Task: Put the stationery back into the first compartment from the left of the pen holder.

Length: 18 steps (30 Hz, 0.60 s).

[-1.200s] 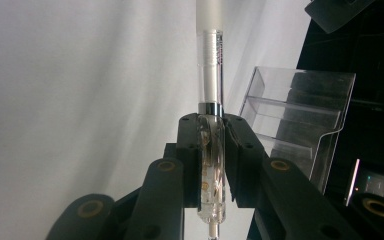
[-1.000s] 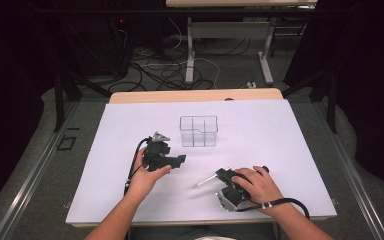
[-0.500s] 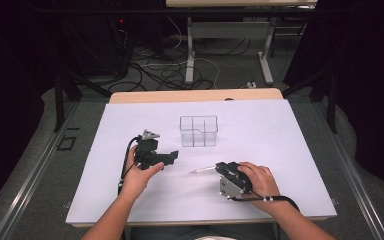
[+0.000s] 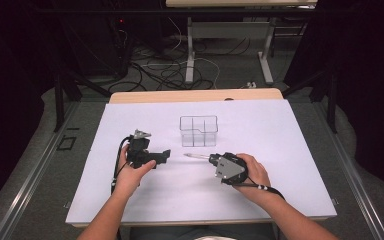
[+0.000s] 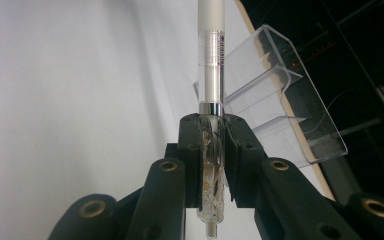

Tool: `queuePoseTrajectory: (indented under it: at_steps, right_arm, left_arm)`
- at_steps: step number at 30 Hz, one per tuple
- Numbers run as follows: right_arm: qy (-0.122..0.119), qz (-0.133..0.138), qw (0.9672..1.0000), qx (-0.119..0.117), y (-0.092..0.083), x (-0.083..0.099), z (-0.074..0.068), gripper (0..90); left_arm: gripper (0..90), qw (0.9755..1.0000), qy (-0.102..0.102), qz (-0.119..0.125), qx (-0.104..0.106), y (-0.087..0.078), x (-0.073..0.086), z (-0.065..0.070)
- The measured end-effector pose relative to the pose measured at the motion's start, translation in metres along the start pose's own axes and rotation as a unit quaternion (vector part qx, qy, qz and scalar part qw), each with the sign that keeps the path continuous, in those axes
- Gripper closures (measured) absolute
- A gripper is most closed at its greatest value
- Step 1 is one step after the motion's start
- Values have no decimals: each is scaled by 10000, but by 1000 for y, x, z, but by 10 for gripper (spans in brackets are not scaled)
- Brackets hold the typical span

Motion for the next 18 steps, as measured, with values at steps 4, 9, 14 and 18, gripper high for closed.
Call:
queuePoseTrajectory:
  at_steps: [4,9,14,18]
  right_arm:
    - [652,226,9976,72,6,-4,13,792]
    - [1363,488,9894,147,13,-9,29,793]
    - [2014,778,9761,237,20,-14,44,793]
    - [2373,946,9664,287,26,-17,53,793]
  left_arm:
    - [1,10000,12,12,-65,0,0,-3]
    - [1,9999,75,43,-79,-1,0,-5]
    - [1,9998,166,15,-84,-1,0,-5]
    - [2,9999,155,31,-69,0,0,-5]
Point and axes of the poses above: each handheld gripper's, and its own axes: y roughly forward along the jaws, x roughly out of its underside, z roughly to its right, the point moved 2 cm from there along y, roughly forward along the jaws, and after that the axes turned 13 degrees about z, right-handed, at the moved point
